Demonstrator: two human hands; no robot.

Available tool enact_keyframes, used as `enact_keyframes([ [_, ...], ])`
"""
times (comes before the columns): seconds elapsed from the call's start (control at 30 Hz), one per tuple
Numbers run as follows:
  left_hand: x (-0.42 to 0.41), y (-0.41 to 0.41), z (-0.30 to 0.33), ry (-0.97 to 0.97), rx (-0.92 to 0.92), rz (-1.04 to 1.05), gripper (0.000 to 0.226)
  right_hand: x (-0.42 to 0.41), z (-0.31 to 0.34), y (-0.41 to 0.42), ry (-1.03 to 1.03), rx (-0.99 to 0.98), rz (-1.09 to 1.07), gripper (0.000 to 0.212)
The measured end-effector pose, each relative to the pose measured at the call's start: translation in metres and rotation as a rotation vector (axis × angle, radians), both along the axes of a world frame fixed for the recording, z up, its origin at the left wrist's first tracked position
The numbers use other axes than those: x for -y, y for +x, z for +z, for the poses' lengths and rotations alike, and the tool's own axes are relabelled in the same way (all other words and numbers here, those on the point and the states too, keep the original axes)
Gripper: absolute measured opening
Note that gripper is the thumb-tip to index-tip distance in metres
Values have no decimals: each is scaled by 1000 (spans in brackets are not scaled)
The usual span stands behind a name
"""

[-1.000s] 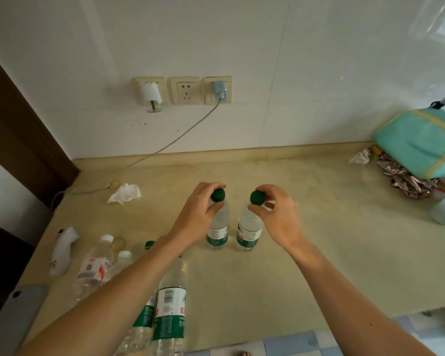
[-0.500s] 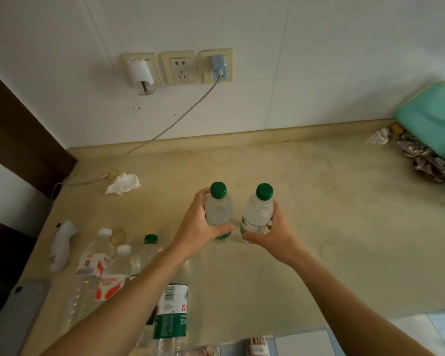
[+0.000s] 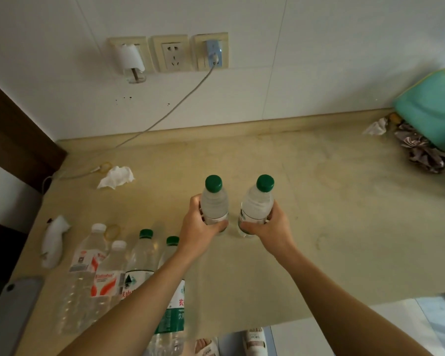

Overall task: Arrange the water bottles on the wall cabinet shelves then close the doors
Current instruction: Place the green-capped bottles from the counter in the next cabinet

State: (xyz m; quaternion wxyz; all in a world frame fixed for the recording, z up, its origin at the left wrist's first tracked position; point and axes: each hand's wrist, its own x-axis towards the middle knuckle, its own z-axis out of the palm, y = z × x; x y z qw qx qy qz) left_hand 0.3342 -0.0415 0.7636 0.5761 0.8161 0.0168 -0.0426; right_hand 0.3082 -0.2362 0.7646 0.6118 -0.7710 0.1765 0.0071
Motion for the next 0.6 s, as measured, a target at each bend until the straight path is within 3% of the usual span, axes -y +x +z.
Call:
enact_keyframes([
  [0.23,10,6,49,-96,99,-88,69,-1,40,-26,115,124,-240,56],
  [0.6,82,7,197,-245,459,-291,67,51,195,-47,166,581,-338,49],
])
